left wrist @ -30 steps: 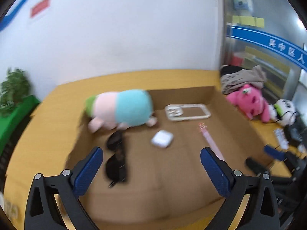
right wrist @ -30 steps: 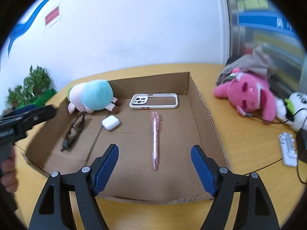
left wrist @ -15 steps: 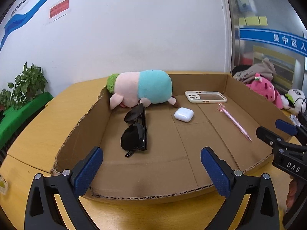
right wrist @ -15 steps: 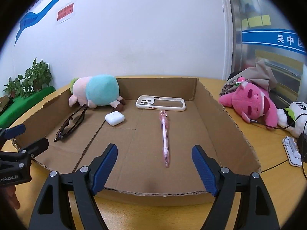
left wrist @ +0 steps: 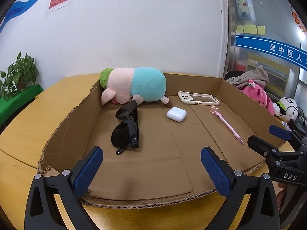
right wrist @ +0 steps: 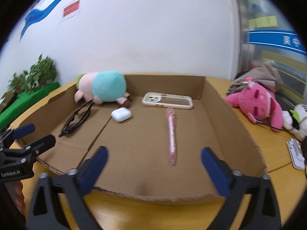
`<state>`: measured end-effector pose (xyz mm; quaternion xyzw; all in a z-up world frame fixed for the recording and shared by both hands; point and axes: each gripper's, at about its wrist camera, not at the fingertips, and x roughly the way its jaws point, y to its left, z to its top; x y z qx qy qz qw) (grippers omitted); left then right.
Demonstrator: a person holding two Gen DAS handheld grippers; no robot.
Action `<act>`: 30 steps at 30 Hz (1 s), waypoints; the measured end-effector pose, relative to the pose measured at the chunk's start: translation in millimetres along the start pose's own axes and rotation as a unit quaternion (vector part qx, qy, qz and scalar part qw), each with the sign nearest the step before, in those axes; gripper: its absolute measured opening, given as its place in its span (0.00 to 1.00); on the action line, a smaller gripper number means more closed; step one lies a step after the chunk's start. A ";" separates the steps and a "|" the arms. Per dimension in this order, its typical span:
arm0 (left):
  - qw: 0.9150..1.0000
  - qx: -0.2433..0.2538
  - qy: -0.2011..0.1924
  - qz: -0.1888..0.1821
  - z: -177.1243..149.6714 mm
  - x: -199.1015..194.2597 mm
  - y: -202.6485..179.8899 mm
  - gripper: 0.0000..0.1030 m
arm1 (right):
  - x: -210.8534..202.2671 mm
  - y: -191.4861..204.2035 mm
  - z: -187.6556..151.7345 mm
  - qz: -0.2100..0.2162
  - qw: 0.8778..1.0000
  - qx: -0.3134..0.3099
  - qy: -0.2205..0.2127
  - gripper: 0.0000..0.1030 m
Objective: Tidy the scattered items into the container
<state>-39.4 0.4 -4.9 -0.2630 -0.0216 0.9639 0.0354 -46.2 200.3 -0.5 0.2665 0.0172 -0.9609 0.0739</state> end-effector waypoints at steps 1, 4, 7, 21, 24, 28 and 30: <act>1.000 0.000 0.000 0.001 -0.3 -0.3 -0.3 1.00 | 1.9 -0.4 0.5 0.005 1.000 0.002 0.002 0.99; 1.000 0.002 -0.003 0.005 -0.6 -1.5 -1.6 1.00 | 1.6 -0.4 -0.1 0.008 1.000 0.003 0.003 0.99; 1.000 0.000 0.000 0.002 -0.8 -0.9 -0.3 1.00 | 1.3 0.2 -0.3 0.008 1.000 0.004 0.003 0.99; 1.000 -0.004 0.004 -0.006 -0.3 -0.2 0.2 1.00 | 1.2 -0.3 -0.2 0.008 1.000 0.004 0.003 0.99; 1.000 -0.004 0.004 -0.006 -0.5 -0.8 0.0 1.00 | 1.2 -0.3 -0.2 0.008 1.000 0.004 0.003 0.99; 1.000 -0.004 0.003 -0.004 -0.6 -0.9 -0.1 1.00 | 1.2 -0.3 -0.2 0.008 1.000 0.004 0.003 0.99; 1.000 -0.004 0.003 -0.002 -0.8 -1.4 -0.5 1.00 | 1.3 -0.3 -0.1 0.008 1.000 0.004 0.003 0.99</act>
